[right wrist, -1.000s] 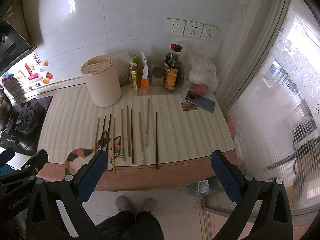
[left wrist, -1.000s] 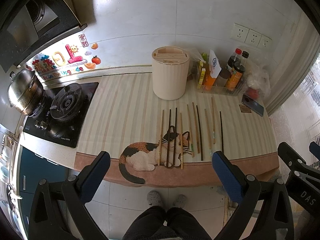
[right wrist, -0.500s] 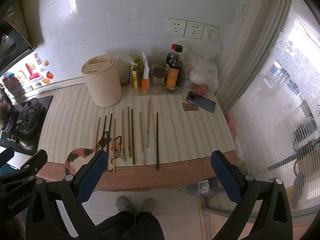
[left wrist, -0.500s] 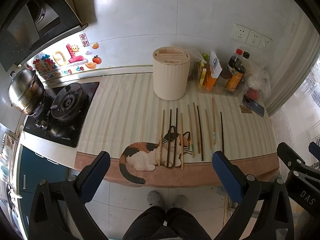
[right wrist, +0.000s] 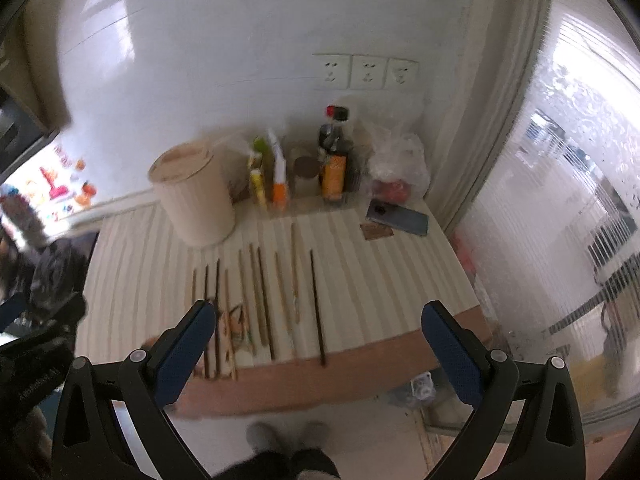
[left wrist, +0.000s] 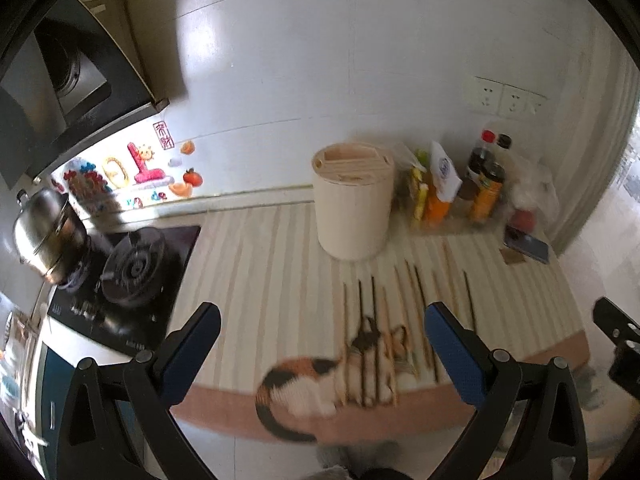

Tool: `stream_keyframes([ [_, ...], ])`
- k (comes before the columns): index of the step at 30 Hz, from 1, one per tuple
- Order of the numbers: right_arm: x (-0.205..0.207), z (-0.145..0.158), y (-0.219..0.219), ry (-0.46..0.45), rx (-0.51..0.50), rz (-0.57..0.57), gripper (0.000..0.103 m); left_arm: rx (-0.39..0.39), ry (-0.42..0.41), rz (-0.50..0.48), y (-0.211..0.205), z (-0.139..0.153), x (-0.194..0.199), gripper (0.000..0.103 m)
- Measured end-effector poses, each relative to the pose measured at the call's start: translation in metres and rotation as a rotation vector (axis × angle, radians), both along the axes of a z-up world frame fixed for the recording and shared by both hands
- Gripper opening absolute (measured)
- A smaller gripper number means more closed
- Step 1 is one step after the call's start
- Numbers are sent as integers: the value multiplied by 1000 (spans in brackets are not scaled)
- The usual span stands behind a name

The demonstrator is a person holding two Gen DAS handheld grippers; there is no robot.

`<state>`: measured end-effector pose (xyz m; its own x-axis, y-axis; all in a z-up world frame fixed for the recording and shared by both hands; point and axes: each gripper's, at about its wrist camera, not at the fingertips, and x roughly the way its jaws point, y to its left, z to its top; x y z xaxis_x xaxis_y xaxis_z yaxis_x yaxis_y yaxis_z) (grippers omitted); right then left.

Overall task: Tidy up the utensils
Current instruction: 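Grasp a light wooden chopstick with the left tool while the right tool grasps another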

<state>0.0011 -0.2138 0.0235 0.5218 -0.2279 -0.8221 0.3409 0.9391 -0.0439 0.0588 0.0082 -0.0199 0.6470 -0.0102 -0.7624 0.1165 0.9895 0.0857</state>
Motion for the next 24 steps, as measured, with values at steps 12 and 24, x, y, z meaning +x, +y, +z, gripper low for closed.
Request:
stream_keyframes([
  [12,82,-127,-34,153,104,-76,63,-3,364,65,20,-162,110,99],
  [24,177,-274,-57,400,296,37,36,9,631,100,-10,-284,150,46],
])
